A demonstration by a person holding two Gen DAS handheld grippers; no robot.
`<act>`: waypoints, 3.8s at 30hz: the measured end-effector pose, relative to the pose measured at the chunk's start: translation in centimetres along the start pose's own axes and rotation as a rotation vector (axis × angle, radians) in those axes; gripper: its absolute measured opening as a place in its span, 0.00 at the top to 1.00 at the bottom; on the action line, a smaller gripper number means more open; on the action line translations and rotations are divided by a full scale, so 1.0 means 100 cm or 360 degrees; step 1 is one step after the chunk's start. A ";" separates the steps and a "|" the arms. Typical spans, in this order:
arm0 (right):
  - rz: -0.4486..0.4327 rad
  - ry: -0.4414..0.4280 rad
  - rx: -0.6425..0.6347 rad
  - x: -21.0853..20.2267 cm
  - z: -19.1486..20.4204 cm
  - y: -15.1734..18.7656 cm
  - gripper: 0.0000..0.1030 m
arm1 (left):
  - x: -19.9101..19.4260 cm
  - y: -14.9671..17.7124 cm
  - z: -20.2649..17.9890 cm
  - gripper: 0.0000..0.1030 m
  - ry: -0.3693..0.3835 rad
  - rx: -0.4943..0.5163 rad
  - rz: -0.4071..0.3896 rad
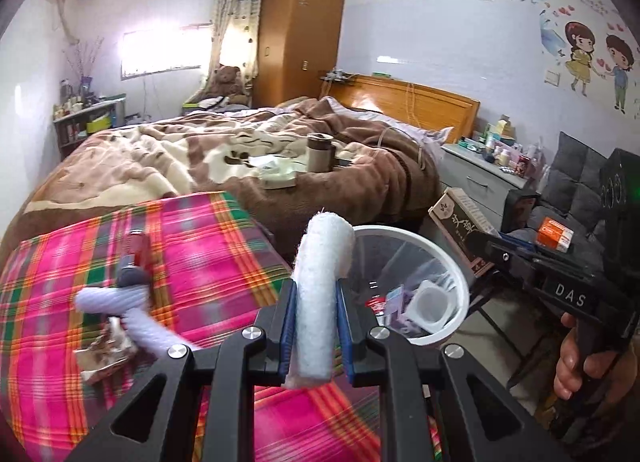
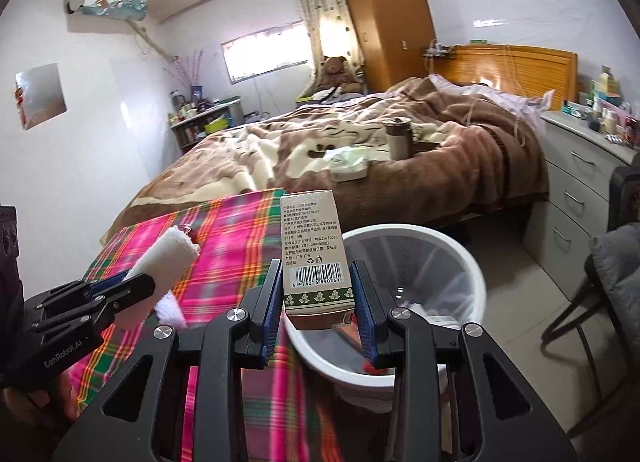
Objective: Collect trash
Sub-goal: 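Carry the box and towel over the white bin and open both tools to drop them, then move both tools back to the bed, toward the mesh sleeve and paper cup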
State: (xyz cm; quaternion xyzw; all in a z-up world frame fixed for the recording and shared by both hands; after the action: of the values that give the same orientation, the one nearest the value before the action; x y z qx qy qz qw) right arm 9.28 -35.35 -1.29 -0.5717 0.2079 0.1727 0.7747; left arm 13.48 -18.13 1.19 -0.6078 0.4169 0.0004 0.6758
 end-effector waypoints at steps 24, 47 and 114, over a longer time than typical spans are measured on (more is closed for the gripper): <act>0.0184 0.0220 0.0049 0.033 -0.066 0.012 0.67 | 0.083 -0.006 -0.062 0.81 0.0077 0.0078 0.0108; 0.0279 0.0408 0.0012 0.052 -0.079 0.014 0.28 | 0.098 -0.008 -0.055 0.46 0.0121 0.0039 0.0137; 0.0619 -0.0332 -0.0573 0.134 0.190 0.082 0.41 | -0.026 0.072 0.220 0.45 -0.0289 -0.0263 0.0108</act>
State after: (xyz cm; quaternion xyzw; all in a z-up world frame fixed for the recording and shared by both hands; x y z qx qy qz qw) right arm 18.95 -14.41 -9.96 -0.6287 0.1988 0.4100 0.6302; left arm 20.53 3.18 -5.12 -0.6445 0.3727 0.1127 0.6580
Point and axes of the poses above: each gripper's, at about its wrist camera, not at the fingertips, and x roughly the way its jaws point, z to its left, y to its underside, the point moved 4 cm from there along x, roughly the way its jaws point, and after that the axes turned 2 degrees about x, right-handed, at the moved point
